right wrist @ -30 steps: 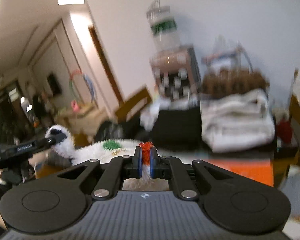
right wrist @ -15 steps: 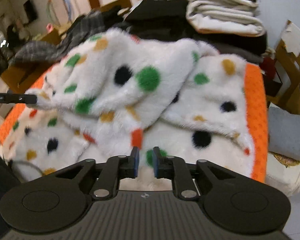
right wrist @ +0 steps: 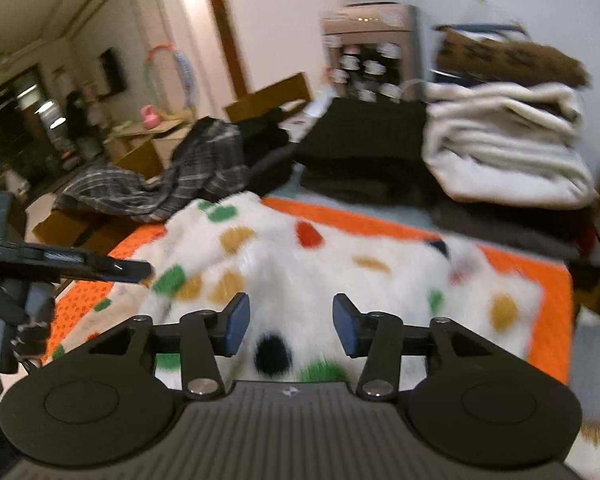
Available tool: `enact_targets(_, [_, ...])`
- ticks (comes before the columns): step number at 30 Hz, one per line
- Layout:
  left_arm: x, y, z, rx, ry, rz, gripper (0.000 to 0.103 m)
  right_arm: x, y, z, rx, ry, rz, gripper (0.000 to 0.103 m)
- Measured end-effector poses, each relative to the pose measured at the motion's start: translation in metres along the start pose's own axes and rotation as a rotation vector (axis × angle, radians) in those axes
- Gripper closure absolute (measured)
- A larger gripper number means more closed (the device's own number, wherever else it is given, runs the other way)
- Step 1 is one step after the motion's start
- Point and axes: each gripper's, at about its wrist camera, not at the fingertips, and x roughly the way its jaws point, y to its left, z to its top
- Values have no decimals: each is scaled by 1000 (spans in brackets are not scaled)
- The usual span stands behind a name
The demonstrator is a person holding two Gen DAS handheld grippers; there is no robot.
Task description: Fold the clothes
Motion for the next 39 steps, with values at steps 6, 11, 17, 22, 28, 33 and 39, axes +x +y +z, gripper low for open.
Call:
enact_targets(6, [13,9,1,-53,11,47,49,56,-3,36,-62,37,114,45])
enact_targets(11, [15,21,3,-122,10,59,55,87,-1,44,-97,119,198,80])
enact_targets(17, [14,39,8,-191,0,67,63,34,28,45,-167,44,251,91])
enact_targets(22, [12,50,12,-199,-3,72,64,-22,63,22,-229,48,260,91])
enact_targets(28, [-7,48,11,-200,14,-8,58,0,76,-52,-169,201,227,89])
enact_targets(33, [-13,25,1,-154,47,-71,46,-15,68,-70,-75,168,143,72])
enact_targets(39, [6,-7,-12,-36,72,-46,43,-38,16,-62,177,50,-44,55])
